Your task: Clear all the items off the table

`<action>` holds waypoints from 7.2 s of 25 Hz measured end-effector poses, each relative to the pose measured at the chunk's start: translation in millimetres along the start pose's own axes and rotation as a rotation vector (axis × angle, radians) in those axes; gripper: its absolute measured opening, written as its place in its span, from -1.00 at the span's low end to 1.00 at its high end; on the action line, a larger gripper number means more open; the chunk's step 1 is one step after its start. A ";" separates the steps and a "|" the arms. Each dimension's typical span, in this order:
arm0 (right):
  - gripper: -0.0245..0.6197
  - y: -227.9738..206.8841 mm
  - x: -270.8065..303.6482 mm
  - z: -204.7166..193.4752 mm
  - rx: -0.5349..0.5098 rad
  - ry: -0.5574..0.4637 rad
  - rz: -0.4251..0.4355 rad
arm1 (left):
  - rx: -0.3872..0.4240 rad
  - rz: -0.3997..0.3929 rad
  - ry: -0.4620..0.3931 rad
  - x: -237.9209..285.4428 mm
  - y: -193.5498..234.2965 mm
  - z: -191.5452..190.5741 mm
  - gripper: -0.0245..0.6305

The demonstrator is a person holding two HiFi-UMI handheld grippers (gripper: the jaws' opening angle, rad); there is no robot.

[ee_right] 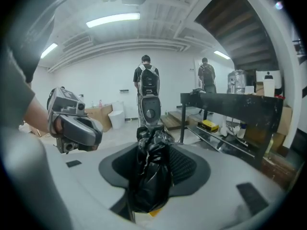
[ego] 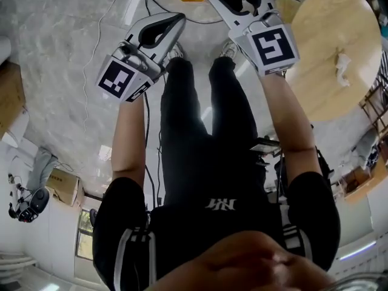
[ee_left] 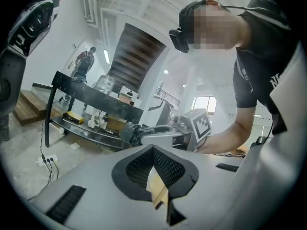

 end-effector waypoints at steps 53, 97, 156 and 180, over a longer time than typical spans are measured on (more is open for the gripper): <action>-0.37 -52.3 216.1 -367.5 0.159 0.140 -0.102 | -0.008 0.034 0.050 75.5 205.7 -310.7 -0.89; -0.93 38.6 34.2 24.7 0.123 0.054 -0.149 | 0.002 -0.062 0.002 -56.6 36.9 63.2 -0.89; -0.93 87.5 -603.3 -21.2 0.234 -0.249 -0.670 | 0.295 -0.622 0.113 131.7 -462.4 102.0 -0.89; -0.54 80.8 -560.3 -4.5 0.175 -0.139 -0.702 | 0.344 -0.697 0.100 117.2 -420.4 111.0 -0.89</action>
Point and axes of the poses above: the fingertips, and each gripper's own axes: x forward along the fingers, y to its left, z out of its top, the point moved 7 cm from there along -x, backward along the fingers, and after that the axes turned 4 degrees about z, right-handed, at the moved point
